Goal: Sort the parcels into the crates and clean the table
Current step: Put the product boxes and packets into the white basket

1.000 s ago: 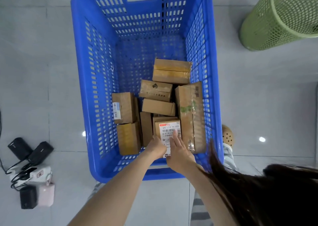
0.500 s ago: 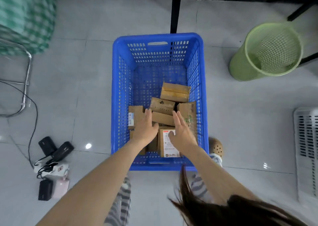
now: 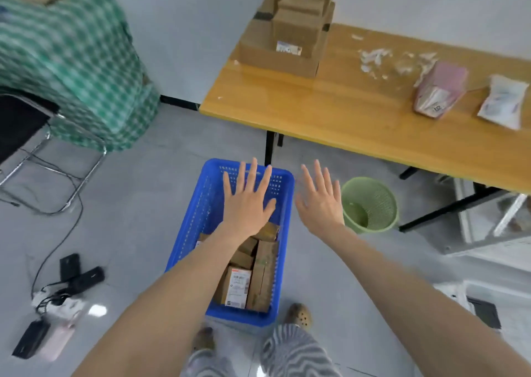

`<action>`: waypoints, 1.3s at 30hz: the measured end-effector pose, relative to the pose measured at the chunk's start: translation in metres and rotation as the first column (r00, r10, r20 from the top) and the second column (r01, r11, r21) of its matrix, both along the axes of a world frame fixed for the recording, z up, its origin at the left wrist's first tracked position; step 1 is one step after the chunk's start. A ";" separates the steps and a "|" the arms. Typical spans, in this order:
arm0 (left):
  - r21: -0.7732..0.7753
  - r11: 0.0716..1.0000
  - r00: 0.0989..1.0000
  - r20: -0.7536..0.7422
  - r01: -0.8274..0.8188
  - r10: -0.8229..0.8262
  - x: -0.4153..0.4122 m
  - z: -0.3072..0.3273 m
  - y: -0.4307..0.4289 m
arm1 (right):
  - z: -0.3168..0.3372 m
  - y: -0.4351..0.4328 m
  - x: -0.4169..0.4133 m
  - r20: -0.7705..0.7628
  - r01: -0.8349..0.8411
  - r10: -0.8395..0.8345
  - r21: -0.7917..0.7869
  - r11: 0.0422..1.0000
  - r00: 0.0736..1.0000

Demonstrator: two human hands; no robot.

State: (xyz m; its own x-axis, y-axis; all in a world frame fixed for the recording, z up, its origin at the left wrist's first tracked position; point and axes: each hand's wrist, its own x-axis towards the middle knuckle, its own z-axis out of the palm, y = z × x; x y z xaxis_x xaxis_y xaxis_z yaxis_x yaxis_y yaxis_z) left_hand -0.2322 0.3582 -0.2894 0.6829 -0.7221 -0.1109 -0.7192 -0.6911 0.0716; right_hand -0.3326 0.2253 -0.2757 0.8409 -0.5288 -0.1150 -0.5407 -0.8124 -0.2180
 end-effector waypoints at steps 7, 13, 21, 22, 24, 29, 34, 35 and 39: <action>0.022 0.986 0.976 0.140 0.163 -0.164 -0.031 0.085 0.008 | 0.083 -0.002 -0.051 0.119 0.059 -0.050 -0.079 0.995 0.992; 0.042 0.969 0.939 0.240 0.244 -0.247 -0.068 0.131 0.008 | 0.113 0.001 -0.113 0.168 0.200 -0.174 -0.155 0.967 0.970; 0.060 0.934 0.897 0.264 0.351 -0.354 -0.122 0.176 -0.029 | 0.141 -0.039 -0.192 0.174 0.329 -0.305 -0.138 0.934 0.937; 0.085 0.927 0.892 0.254 0.365 -0.374 -0.126 0.179 -0.036 | 0.141 -0.048 -0.201 0.168 0.336 -0.312 -0.141 0.931 0.935; 0.114 0.924 0.893 0.238 0.365 -0.383 -0.130 0.186 -0.053 | 0.146 -0.071 -0.216 0.147 0.331 -0.309 -0.152 0.931 0.940; 0.057 0.954 0.921 0.249 0.294 -0.299 -0.150 0.197 -0.122 | 0.162 -0.149 -0.260 0.130 0.283 -0.262 -0.180 0.942 0.956; -0.035 0.953 0.934 0.213 0.300 -0.287 -0.209 0.198 -0.206 | 0.162 -0.219 -0.314 0.095 0.326 -0.314 -0.180 0.928 0.945; -0.038 0.943 0.924 0.219 0.330 -0.315 -0.219 0.197 -0.218 | 0.161 -0.229 -0.321 0.086 0.337 -0.327 -0.185 0.923 0.941; 0.002 0.924 0.903 0.211 0.383 -0.375 -0.244 0.190 -0.263 | 0.164 -0.272 -0.343 0.094 0.367 -0.355 -0.206 0.907 0.930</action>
State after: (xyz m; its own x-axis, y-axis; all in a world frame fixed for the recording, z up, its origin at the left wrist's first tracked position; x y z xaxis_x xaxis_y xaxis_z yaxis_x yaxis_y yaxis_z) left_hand -0.4760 0.0950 -0.0996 0.3612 -0.9319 0.0343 -0.9281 -0.3628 -0.0835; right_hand -0.6756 -0.0465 -0.1113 0.5891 -0.8044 0.0760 -0.7987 -0.5940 -0.0960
